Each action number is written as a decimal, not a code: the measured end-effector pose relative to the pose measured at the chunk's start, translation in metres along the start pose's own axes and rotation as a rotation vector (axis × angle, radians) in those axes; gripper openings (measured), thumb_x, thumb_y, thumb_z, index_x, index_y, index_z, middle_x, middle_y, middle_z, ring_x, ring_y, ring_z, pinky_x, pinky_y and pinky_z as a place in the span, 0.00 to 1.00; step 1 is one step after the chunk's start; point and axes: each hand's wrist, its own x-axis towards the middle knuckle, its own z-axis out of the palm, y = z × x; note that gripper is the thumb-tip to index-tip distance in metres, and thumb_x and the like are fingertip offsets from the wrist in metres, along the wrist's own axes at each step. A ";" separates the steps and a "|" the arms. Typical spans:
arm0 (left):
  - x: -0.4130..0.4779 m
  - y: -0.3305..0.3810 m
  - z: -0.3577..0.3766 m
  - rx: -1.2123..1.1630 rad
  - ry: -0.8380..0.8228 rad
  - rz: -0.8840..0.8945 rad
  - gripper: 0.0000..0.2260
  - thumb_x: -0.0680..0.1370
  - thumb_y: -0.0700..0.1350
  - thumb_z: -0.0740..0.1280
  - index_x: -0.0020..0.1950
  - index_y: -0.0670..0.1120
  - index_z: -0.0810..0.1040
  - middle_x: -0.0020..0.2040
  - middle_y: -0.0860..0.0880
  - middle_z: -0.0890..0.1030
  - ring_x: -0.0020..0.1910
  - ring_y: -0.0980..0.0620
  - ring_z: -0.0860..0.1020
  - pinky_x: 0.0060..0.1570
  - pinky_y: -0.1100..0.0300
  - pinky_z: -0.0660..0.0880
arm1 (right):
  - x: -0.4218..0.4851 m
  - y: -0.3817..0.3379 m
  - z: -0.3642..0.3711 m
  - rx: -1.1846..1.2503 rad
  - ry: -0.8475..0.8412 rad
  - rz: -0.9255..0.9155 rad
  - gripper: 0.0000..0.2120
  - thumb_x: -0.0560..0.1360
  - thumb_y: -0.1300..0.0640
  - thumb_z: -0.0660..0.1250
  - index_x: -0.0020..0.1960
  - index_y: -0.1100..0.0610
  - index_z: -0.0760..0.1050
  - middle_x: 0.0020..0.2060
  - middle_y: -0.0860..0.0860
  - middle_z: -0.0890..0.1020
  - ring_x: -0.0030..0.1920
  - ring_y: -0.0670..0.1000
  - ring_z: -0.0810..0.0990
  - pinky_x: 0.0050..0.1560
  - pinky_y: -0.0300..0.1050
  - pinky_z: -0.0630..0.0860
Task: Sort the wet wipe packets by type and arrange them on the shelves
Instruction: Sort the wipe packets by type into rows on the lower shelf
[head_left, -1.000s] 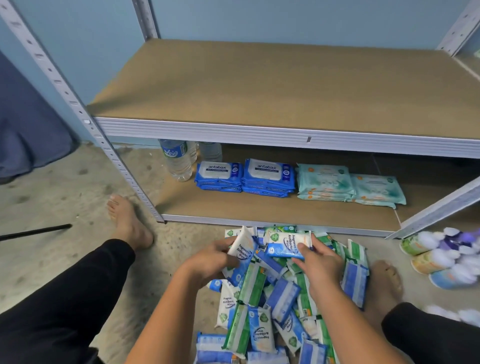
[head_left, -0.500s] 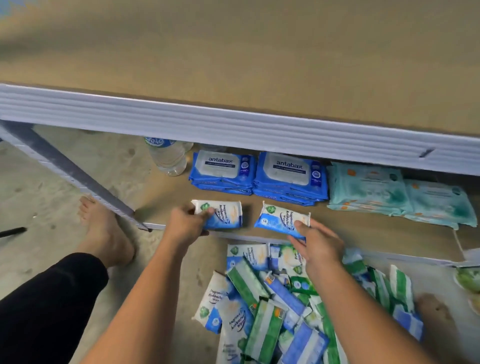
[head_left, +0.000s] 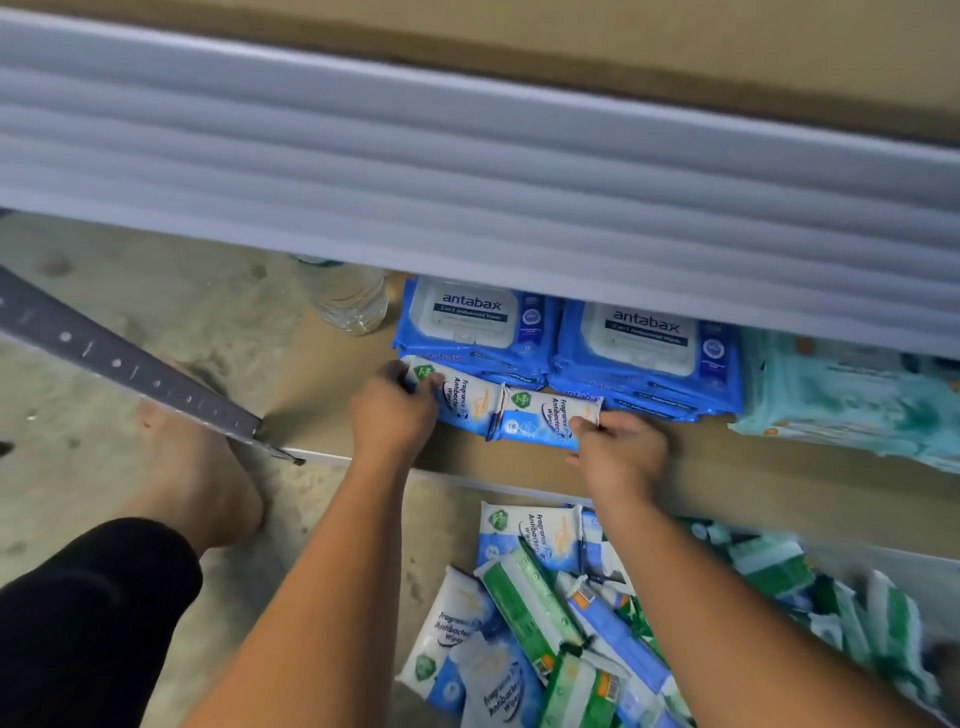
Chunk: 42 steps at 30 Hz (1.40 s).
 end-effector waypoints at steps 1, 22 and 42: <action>0.000 0.000 0.001 0.041 0.019 0.025 0.11 0.78 0.52 0.70 0.54 0.46 0.79 0.49 0.46 0.80 0.49 0.43 0.78 0.49 0.57 0.71 | 0.000 0.003 0.002 -0.112 0.025 -0.069 0.07 0.72 0.60 0.76 0.43 0.53 0.78 0.36 0.52 0.84 0.39 0.56 0.85 0.42 0.54 0.84; -0.164 -0.061 -0.012 0.118 -0.140 -0.034 0.06 0.79 0.45 0.65 0.55 0.50 0.76 0.50 0.49 0.79 0.45 0.48 0.79 0.45 0.52 0.76 | -0.082 0.064 -0.137 -0.654 -0.029 -0.131 0.10 0.76 0.57 0.70 0.56 0.57 0.80 0.47 0.57 0.84 0.42 0.58 0.81 0.44 0.47 0.78; -0.230 -0.105 -0.010 0.386 -0.333 -0.265 0.16 0.77 0.47 0.67 0.64 0.46 0.76 0.54 0.49 0.68 0.58 0.46 0.74 0.56 0.59 0.70 | -0.149 0.130 -0.172 -0.797 -0.063 0.252 0.26 0.74 0.43 0.71 0.58 0.57 0.61 0.39 0.53 0.77 0.36 0.56 0.78 0.38 0.47 0.74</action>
